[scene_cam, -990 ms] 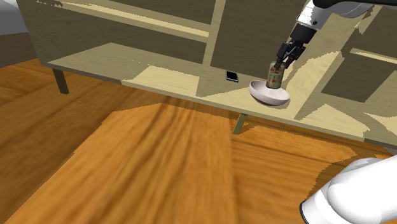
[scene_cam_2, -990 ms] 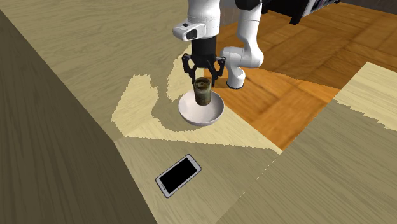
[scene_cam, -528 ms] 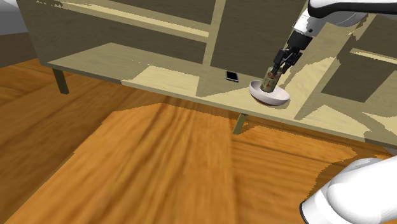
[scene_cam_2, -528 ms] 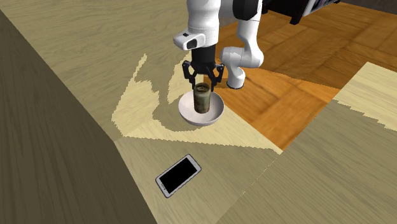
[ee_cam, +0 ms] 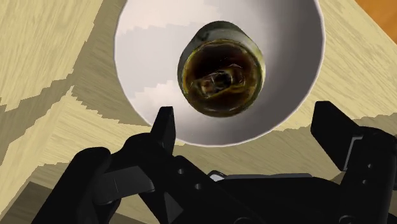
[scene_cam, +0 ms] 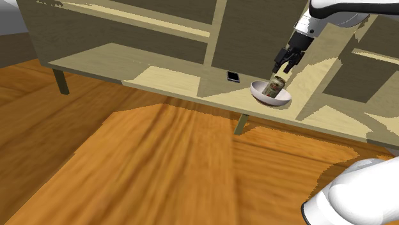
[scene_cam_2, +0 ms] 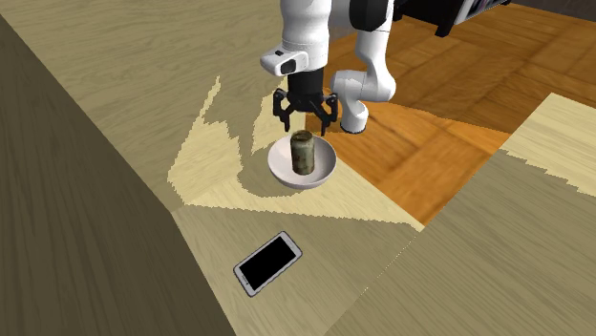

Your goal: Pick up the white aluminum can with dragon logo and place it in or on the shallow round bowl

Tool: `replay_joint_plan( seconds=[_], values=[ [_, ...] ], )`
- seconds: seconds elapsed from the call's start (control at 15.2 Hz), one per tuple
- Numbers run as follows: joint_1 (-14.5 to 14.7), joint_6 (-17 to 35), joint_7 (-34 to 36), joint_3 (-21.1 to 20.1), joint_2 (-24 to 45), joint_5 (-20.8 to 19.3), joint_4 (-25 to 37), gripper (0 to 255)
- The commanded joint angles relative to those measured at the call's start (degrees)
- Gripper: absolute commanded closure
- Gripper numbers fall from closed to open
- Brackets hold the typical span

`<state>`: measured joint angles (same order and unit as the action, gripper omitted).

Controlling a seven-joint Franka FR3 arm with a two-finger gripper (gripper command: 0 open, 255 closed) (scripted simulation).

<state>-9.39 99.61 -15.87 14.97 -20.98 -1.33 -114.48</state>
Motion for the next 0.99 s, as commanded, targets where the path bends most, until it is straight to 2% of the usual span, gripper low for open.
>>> replay_joint_plan(
  seconds=[0.0,0.13,0.4,0.92],
  values=[
    [-0.17,0.03,0.01,0.28,-0.01,0.05,-0.16,0],
    [-0.23,-0.02,-0.11,0.33,0.03,0.07,-0.06,0],
    [-0.22,-7.36,-0.33,0.32,1.02,0.34,8.24,0],
    [-0.45,-7.36,-0.39,0.14,1.04,0.41,8.24,0]
  ],
)
